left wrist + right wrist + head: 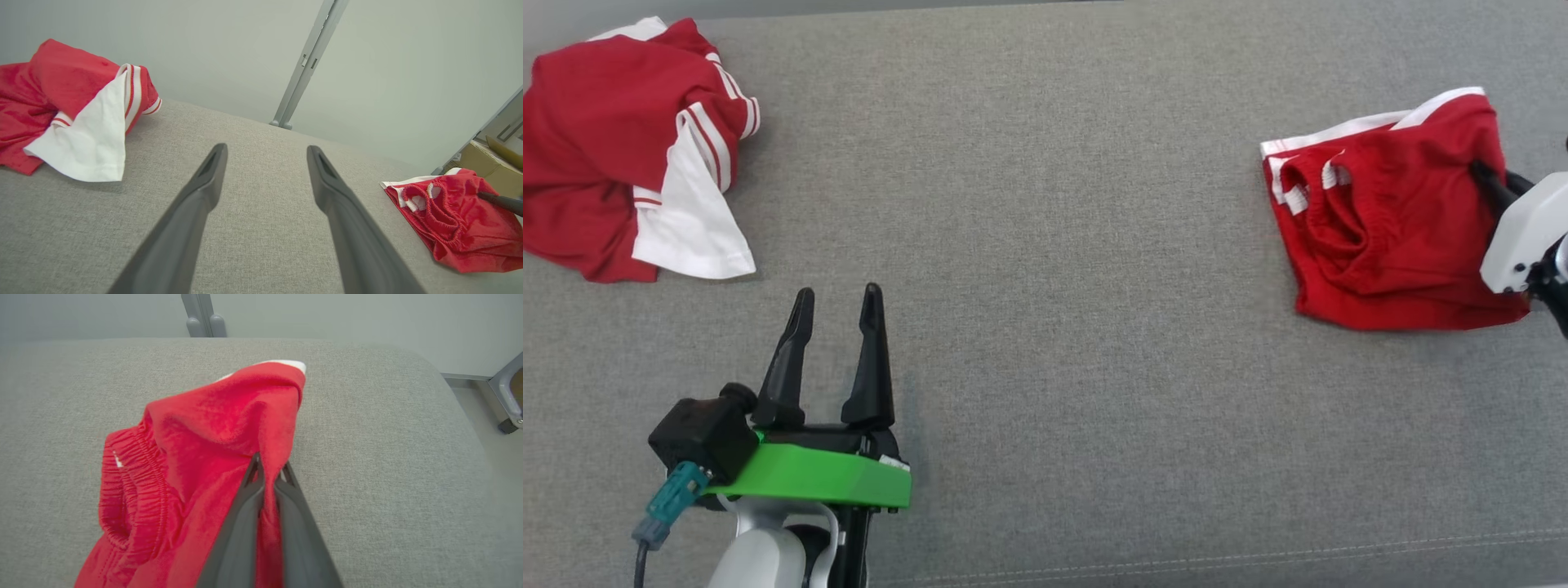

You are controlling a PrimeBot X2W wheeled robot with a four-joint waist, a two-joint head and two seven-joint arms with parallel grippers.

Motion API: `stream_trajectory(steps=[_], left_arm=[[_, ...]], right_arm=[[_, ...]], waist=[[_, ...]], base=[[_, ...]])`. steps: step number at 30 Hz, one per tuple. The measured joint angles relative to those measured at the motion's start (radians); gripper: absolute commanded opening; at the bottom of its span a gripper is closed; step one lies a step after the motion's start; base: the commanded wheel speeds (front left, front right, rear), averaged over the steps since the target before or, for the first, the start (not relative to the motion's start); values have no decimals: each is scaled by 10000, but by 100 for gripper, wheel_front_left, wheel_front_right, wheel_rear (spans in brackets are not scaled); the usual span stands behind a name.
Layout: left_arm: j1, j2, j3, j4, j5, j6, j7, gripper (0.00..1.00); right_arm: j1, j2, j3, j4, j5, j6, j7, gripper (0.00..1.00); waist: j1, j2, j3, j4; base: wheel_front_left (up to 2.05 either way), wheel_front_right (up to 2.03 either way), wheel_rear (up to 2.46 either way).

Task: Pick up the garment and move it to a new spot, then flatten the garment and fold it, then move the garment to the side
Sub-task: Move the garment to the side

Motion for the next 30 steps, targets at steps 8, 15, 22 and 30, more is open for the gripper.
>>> stream_trajectory(steps=[8,15,22,30], left_arm=[[-413,245,-242,-251,360,0,307,100],[-526,267,-355,-405,502,0,531,100],[-582,286,-502,-426,591,0,780,100],[-587,284,-433,-491,660,0,867,100]], right_arm=[[-602,-957,-144,117,-226,2,104,0],[-959,-1465,-261,464,-428,-38,134,0],[-1149,-1557,-268,874,-734,-571,174,0],[-1145,-1703,31,1369,-1459,-1331,-196,100]], waist=[[0,0,661,-220],[0,0,928,-124],[0,0,1069,92],[0,0,1115,285]], base=[[0,0,0],[0,0,0],[0,0,0],[0,0,0]])
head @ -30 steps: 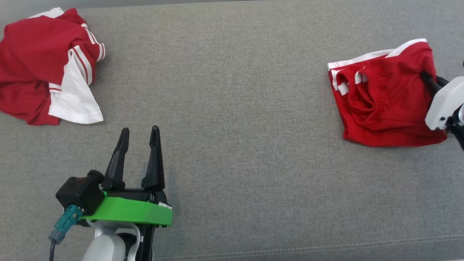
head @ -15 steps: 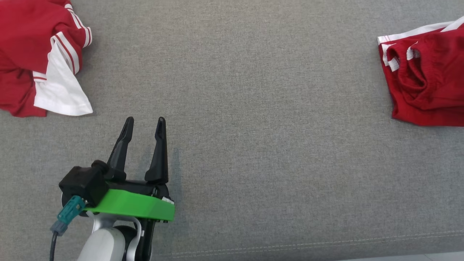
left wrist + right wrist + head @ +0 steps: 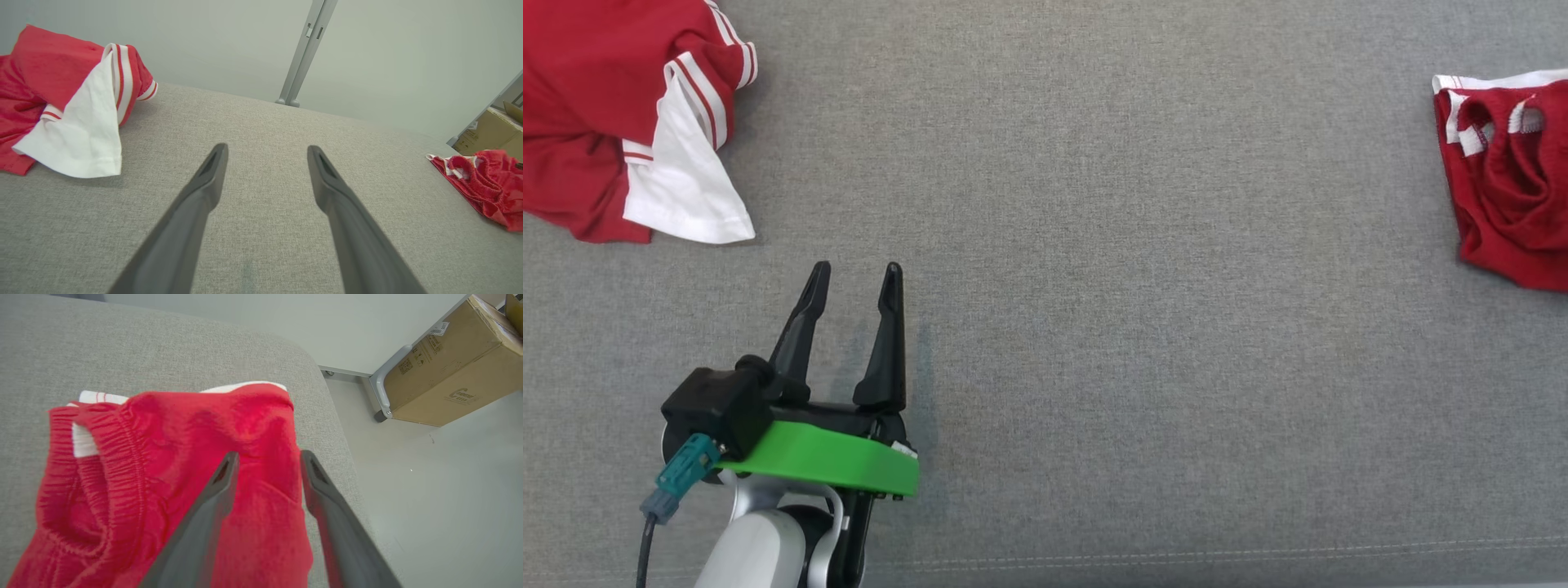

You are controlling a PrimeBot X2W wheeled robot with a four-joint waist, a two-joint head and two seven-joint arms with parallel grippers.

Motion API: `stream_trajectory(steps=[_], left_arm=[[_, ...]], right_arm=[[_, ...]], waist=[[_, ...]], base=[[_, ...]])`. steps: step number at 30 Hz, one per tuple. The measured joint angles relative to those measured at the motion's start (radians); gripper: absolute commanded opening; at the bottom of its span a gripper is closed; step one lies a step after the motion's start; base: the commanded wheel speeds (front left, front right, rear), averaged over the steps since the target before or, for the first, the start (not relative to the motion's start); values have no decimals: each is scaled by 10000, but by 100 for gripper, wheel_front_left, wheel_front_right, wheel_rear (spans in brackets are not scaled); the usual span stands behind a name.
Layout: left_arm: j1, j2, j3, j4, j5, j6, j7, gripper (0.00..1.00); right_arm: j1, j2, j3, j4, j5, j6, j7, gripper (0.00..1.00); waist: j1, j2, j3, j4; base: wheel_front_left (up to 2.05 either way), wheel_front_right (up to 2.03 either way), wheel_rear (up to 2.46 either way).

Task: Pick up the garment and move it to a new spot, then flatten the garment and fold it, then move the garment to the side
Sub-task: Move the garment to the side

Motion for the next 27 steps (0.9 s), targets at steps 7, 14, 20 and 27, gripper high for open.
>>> stream_trajectory(steps=[7,14,20,27], left_arm=[[0,-6,203,-90,10,0,4,100],[2,-13,291,-50,6,0,-15,100],[-1,-36,332,236,-75,0,-155,100],[-21,-84,401,819,-253,-2,-435,100]], right_arm=[[84,286,-128,433,174,-267,-82,100],[78,725,-142,268,194,-261,-786,100],[-55,1158,-113,-276,167,-205,-1636,100],[-58,1971,-213,-832,255,-221,-2719,100]], waist=[[0,0,-28,-52],[0,0,-211,-306],[0,0,-598,-561],[0,0,-1290,-882]], base=[[0,0,0],[0,0,0],[0,0,0],[0,0,0]])
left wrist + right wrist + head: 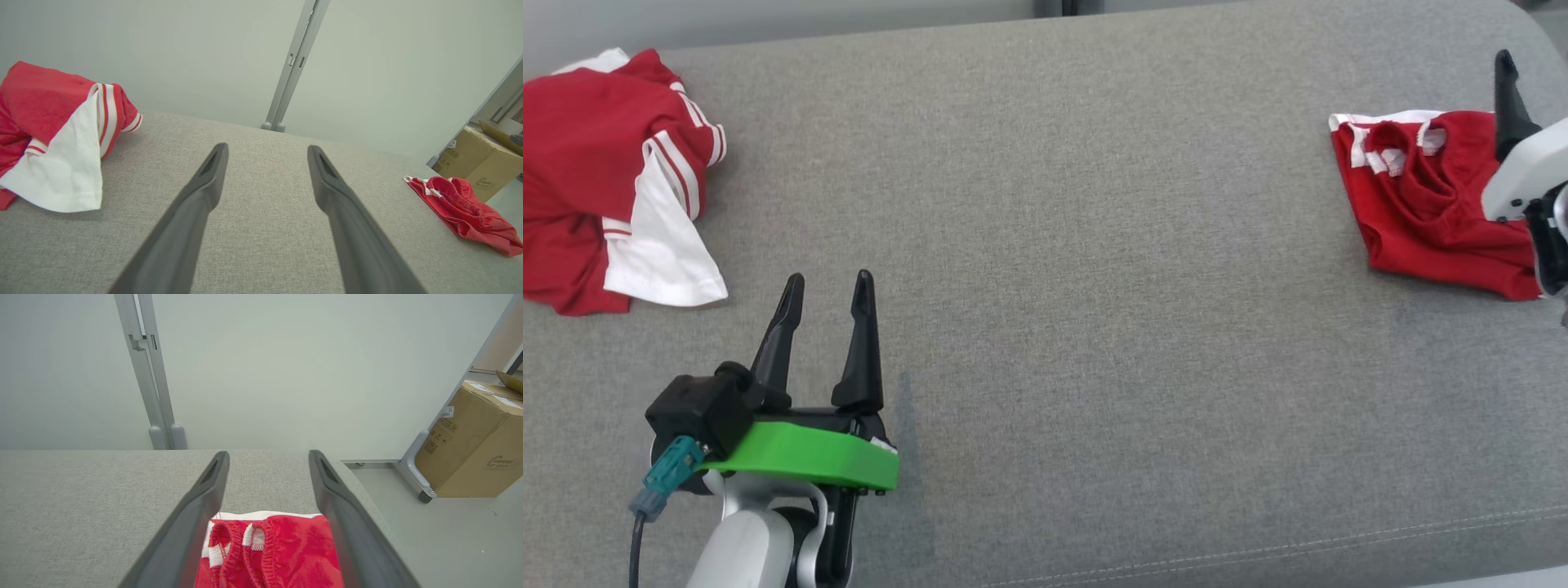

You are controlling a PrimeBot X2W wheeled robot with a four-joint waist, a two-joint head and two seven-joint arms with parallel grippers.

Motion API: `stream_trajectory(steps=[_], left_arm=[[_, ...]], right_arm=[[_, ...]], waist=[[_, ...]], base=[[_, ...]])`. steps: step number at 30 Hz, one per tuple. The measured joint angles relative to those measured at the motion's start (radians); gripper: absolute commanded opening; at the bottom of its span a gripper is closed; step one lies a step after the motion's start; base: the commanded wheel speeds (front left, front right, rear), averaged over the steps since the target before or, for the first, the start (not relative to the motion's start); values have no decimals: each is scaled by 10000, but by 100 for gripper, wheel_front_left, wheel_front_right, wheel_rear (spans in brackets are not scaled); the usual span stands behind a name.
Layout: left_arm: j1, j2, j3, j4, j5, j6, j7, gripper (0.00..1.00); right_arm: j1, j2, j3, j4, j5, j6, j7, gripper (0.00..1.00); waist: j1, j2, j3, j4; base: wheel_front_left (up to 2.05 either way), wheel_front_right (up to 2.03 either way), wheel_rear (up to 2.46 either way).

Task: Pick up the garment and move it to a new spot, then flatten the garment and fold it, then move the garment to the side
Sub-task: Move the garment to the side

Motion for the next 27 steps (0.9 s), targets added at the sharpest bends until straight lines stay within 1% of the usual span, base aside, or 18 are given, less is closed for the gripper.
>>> stream_trajectory(steps=[5,6,8,11,14,17,19,22,27], left_arm=[[6,-46,115,485,-180,0,-111,100],[6,-46,115,485,-180,0,-111,100],[38,-75,134,721,-309,0,-159,100],[201,-134,217,1014,-387,0,-199,100],[499,-182,299,1254,-407,0,-230,100],[662,-186,433,1296,-360,0,-288,100],[708,-186,500,1281,-268,0,-328,100],[929,-184,558,1289,-217,2,-376,100],[1232,-186,650,1310,4,2,-439,100]], right_arm=[[279,763,-48,-349,192,-48,-224,100],[279,763,-48,-349,192,-48,-224,100],[630,1030,-77,-506,276,-56,-274,100],[1327,1373,-102,-742,403,-196,-316,100],[2089,1653,-169,-1028,510,-242,-318,100],[2745,1910,-209,-1413,537,-385,-316,100],[3060,2092,-171,-1695,502,-430,-316,100],[3369,2278,-201,-2456,282,-593,-316,100],[3882,2441,-414,-3622,-178,-725,-316,100]], waist=[[0,0,-598,-218],[0,0,-598,-218],[0,0,-854,-294],[0,0,-1248,-381],[0,0,-1635,-432],[0,0,-1982,-447],[0,0,-2170,-444],[0,0,-2360,-438],[0,0,-2464,-449]], base=[[0,0,0],[0,0,0],[0,0,0],[0,0,0],[0,0,0],[0,0,0],[0,0,0],[0,0,0],[0,0,0]])
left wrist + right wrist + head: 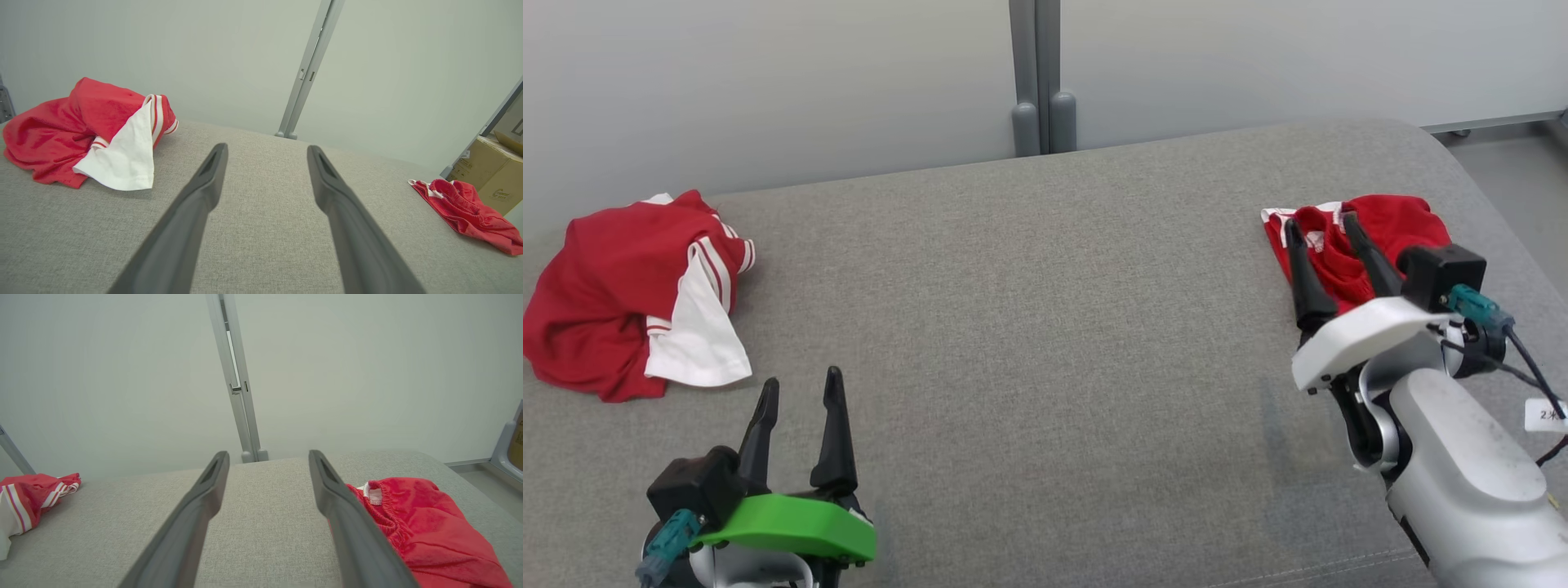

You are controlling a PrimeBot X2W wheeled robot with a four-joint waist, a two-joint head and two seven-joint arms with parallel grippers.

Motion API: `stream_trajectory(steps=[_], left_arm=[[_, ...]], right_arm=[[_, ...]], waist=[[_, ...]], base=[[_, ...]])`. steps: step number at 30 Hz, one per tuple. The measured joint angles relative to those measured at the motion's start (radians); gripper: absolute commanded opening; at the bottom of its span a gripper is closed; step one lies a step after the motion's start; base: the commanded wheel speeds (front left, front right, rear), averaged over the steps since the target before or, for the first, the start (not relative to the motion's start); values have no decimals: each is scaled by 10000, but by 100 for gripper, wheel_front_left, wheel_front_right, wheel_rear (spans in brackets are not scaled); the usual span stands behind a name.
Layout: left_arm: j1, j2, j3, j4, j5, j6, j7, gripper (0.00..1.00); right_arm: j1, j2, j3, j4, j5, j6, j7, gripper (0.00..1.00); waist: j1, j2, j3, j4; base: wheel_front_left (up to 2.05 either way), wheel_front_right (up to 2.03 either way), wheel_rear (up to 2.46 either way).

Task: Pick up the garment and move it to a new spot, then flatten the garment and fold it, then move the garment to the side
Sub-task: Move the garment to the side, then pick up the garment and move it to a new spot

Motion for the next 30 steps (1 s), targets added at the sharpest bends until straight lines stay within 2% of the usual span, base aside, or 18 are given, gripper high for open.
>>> stream_trajectory(steps=[14,30], left_arm=[[796,-2,773,222,523,0,-201,100],[1116,-25,882,215,725,0,-288,100]], right_arm=[[2295,362,-750,-1987,-788,-115,0,100],[3684,642,-1486,-2957,-1551,-117,0,100]], waist=[[-1,0,-77,8],[0,0,-71,64]], base=[[0,0,0],[0,0,0]])
